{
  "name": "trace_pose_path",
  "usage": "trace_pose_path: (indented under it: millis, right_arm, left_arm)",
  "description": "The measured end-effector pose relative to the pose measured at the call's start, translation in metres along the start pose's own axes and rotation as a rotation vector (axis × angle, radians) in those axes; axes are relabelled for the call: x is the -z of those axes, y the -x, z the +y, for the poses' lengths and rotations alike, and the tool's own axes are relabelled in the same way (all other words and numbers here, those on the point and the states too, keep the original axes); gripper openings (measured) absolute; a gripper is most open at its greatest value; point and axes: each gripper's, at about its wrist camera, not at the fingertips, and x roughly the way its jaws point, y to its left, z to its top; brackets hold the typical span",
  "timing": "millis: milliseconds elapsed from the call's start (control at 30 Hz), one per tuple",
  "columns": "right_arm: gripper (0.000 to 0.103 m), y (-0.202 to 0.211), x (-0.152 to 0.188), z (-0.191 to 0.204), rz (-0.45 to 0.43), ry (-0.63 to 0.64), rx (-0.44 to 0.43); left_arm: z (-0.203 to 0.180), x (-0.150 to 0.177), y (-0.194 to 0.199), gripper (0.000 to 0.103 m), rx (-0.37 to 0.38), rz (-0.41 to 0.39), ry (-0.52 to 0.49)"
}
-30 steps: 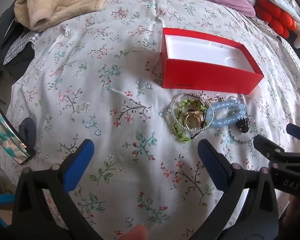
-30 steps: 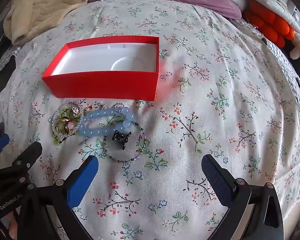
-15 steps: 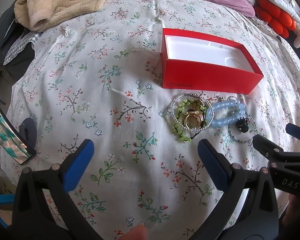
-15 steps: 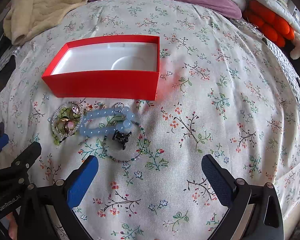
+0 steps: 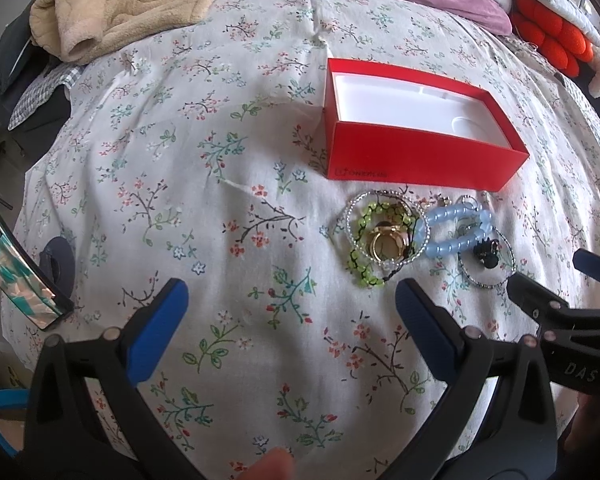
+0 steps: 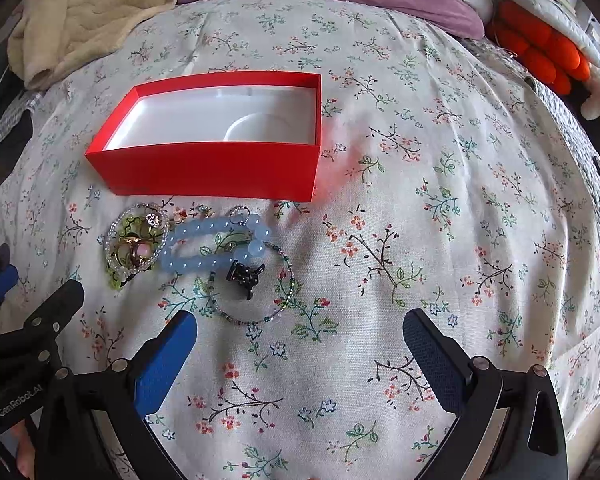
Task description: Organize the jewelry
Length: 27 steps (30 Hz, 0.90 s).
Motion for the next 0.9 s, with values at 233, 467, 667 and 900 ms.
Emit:
trace_pose_path:
  millis: [233,467,667,900]
  right_arm:
    - [0.103,0.004,-0.002,0.0,0.003,-0.008,-0.023]
    - [0.103,0.013,-0.011,-0.013,-0.02,-0.051,-0.051]
    - [0.103,0.022,-0.026,-0.024,0.005,-0.066,-0.1]
    - [0.103,0.027,-0.041,-0.023,-0.004,-0.025,-0.136]
  left_arm:
    - [0.002,0.0,-0.001,0.103,0.003,0.015,-0.009]
    - [0.011,-0.009,0.0,0.103,0.006,0.043,-0.03]
    - [0.017,-0.026,0.001,0.103,0.087,0.122,-0.076]
    - [0.01,-0.033,-0.006,0.103,0.138,0.089,-0.121]
